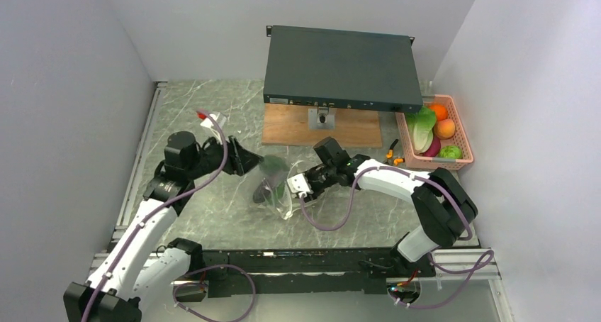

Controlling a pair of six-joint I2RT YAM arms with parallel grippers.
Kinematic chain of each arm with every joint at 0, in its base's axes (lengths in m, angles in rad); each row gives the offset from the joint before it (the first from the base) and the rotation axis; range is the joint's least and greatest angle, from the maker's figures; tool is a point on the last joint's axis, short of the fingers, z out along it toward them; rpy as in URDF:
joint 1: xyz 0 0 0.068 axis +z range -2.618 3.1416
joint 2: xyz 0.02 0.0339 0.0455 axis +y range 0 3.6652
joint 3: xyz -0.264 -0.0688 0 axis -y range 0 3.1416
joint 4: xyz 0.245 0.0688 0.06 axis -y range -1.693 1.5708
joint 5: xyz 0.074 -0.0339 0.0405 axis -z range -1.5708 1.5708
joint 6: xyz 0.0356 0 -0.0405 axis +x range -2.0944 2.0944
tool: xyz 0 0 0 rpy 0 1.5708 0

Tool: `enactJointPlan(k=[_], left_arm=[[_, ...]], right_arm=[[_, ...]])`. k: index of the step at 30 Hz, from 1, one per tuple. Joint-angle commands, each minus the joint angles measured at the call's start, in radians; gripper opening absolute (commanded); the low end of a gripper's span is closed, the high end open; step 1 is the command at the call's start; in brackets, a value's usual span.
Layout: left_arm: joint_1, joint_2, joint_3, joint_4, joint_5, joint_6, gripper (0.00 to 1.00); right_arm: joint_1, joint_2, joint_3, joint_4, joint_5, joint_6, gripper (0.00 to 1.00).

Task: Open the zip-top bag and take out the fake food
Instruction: Pick up the fake vegetable from the zipper food storage bag.

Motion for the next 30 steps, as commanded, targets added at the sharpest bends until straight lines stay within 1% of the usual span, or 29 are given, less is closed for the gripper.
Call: enactJointPlan(k=[1,5,8,11,14,16,19,22,25,30], left_arm=[[0.093,-0.016,-0.010,-0.036,-0.086,0.039,0.71],[0.173,0.061,-0.100,0.068,-0.113,-0.052,0.70],[0.186,0.149,-0.105,0.108,-0.129,-0.062,0.67],[0.198,0.230,-0.084,0.087,-0.189,-0.044,0.59],[0.206,0.310,-0.068,0.086,-0.201,-0.021,0.50],[0.206,0.375,-0.054,0.091,-0.179,-0.001,0.42],[0.206,0.480,-0.030,0.082,-0.126,0.023,0.28],[0.202,0.564,-0.027,0.080,-0.061,0.032,0.19],[0.178,0.603,-0.029,0.089,-0.002,0.043,0.16],[0.117,0.660,-0.008,0.093,0.085,0.061,0.15]], right_arm=[[0.004,-0.055,-0.030,0.111,-0.008,-0.051,0.40],[0.006,-0.053,-0.043,0.137,-0.009,-0.069,0.40],[0.008,-0.054,-0.049,0.149,-0.007,-0.085,0.40],[0.011,-0.051,-0.053,0.162,0.002,-0.096,0.40],[0.012,-0.043,-0.057,0.176,0.011,-0.099,0.40],[0.014,-0.038,-0.060,0.190,0.017,-0.099,0.41],[0.018,-0.027,-0.059,0.203,0.025,-0.105,0.41],[0.024,-0.012,-0.051,0.214,0.029,-0.102,0.41],[0.036,0.003,-0.043,0.238,0.033,-0.094,0.41],[0.064,0.037,-0.027,0.244,0.046,-0.089,0.41]])
